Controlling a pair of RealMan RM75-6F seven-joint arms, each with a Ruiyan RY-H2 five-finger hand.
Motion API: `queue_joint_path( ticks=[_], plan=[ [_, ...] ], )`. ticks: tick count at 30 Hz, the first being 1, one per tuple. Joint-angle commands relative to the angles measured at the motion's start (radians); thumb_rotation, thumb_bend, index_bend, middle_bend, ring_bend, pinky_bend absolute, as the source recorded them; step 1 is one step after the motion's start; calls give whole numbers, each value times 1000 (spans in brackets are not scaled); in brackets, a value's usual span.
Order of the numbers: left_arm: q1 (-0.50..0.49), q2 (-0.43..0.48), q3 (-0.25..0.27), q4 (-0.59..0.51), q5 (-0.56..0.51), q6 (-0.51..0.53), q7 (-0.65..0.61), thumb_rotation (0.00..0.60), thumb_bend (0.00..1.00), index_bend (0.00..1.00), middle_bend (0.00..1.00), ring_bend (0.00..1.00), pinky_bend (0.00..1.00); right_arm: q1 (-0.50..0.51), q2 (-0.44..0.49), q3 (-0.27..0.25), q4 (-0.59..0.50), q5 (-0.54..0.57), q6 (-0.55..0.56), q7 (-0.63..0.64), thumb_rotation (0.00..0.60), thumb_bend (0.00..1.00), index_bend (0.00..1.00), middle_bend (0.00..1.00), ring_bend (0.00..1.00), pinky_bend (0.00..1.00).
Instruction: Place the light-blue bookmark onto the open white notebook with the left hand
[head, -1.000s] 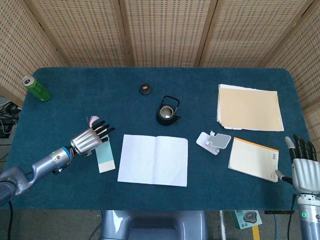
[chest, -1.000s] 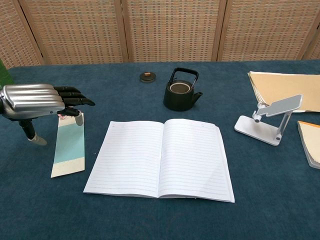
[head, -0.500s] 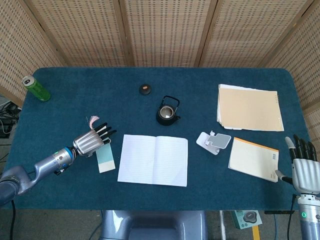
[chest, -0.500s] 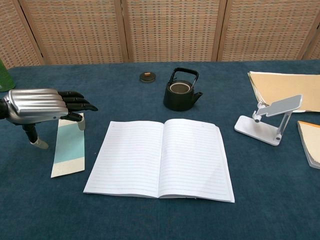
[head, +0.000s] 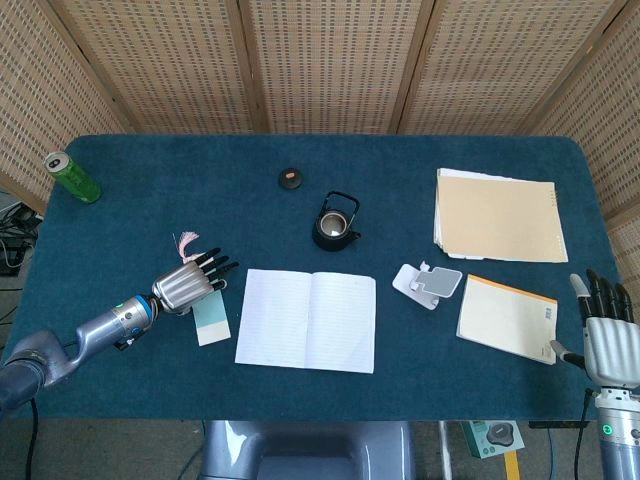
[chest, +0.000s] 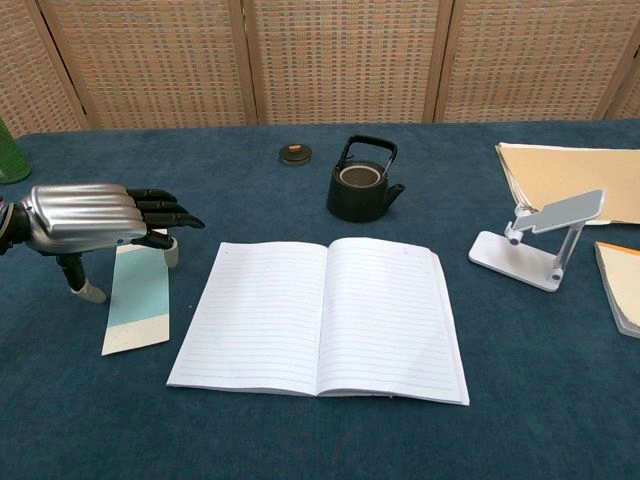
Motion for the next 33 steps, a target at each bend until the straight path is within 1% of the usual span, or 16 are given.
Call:
queue_joint_path(
  ticks=[1,24,30,32,33],
  plan=[
    [-2,-3,3,2,-1,-3,1,600,100,295,0,0,0,0,0,0,0,0,0,0,600,101,47,0,0,0],
    [-23,-23,12,1,-24,-31,8,600,104,320,0,0,0,1,0,-4,1,-3,-5,7,600,101,47,0,0,0],
    [-28,-22,15,-8,-30,-42,15,600,122,347,0,0,0,1,-1,-4,3,-4,-3,8,600,101,47,0,0,0],
    [-28,-22,15,-11,-33,-46,15,600,146,365,0,0,0,1,-1,-4,3,-4,-4,9,600,101,47,0,0,0],
    [-28,-22,15,-11,-34,-46,15,600,174,373,0,0,0,1,-1,-4,3,-5,-3,9,600,101,47,0,0,0]
  ],
)
